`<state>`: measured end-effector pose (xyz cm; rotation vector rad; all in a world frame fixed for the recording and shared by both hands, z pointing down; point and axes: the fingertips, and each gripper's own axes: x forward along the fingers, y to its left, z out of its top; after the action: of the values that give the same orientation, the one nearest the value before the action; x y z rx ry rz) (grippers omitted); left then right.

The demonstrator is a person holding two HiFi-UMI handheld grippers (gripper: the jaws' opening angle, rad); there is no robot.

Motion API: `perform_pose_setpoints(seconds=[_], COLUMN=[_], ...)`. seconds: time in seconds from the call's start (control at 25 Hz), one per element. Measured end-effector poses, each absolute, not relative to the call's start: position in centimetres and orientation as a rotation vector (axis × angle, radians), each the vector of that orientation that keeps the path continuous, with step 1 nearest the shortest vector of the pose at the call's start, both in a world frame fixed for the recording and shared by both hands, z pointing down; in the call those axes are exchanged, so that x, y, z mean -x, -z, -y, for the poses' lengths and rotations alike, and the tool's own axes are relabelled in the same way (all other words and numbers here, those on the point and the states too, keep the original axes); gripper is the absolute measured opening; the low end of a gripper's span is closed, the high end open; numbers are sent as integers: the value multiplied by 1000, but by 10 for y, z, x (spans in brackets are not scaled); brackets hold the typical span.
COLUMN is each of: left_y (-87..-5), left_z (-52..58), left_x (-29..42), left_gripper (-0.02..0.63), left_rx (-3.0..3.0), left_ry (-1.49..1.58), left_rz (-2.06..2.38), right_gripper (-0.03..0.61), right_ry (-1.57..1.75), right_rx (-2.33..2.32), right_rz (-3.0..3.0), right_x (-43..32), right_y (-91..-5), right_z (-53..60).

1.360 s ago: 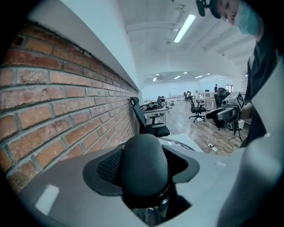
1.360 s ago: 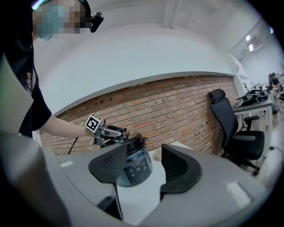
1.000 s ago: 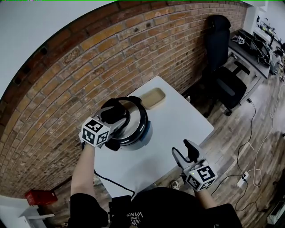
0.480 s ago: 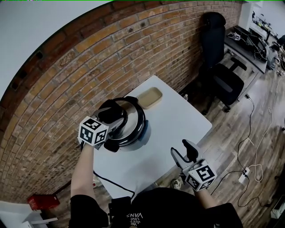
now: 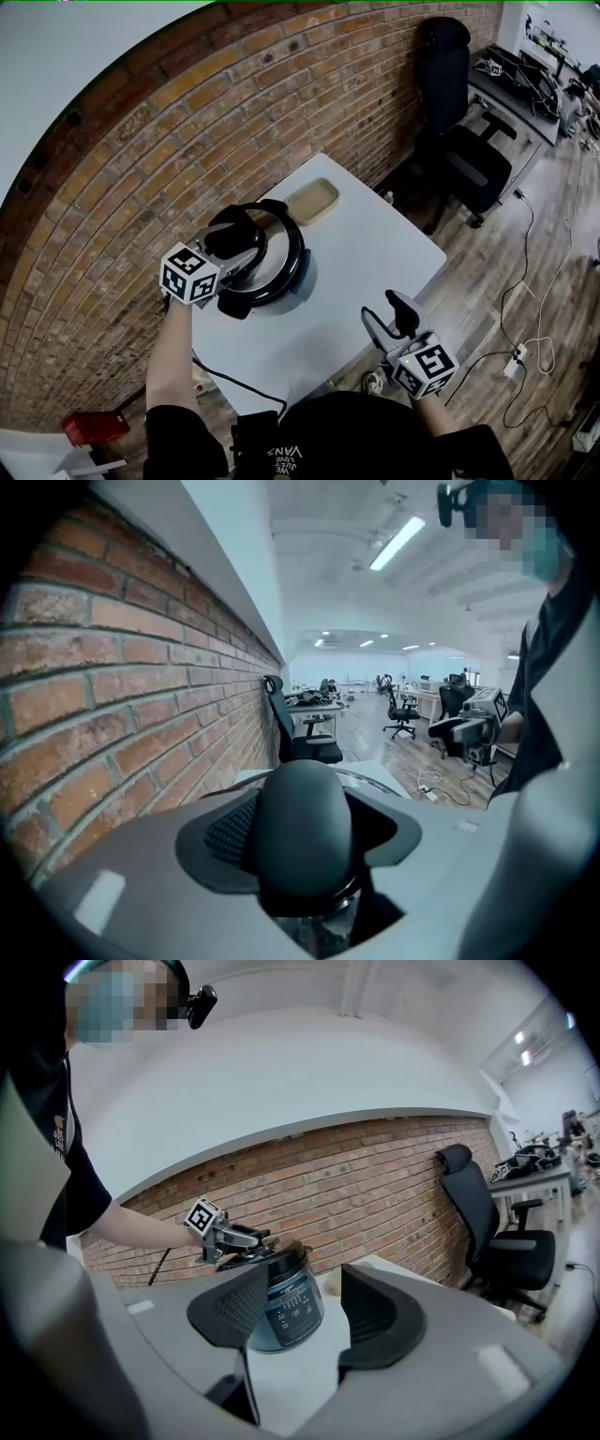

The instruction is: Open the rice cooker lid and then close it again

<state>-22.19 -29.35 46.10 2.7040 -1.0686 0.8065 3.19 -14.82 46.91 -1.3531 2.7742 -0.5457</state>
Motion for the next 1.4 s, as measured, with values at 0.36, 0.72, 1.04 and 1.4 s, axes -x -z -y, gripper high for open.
perform_pose_setpoints(seconds=[0.36,0.72,1.04,1.4], left_y=[-464,-466,-466,-466], left_z=[295,298,300,300], left_x=[223,225,233,235], left_gripper=[279,281,282,281], left_rx=[-2643,-2555,-2379,-2327], left_ry=[-800,-795,-760,-734], left_rz=[1155,1311,1538,1662], right_gripper=[235,235,235,235], right_ry=[546,561,558,549], right_rx=[1326,1307,1276,1218], right_rz=[-2795,-2798,-2806,-2827], right_x=[-23,-20,-17,-12], right_y=[-469,-473,-471,-470], right_z=[150,148,144,138])
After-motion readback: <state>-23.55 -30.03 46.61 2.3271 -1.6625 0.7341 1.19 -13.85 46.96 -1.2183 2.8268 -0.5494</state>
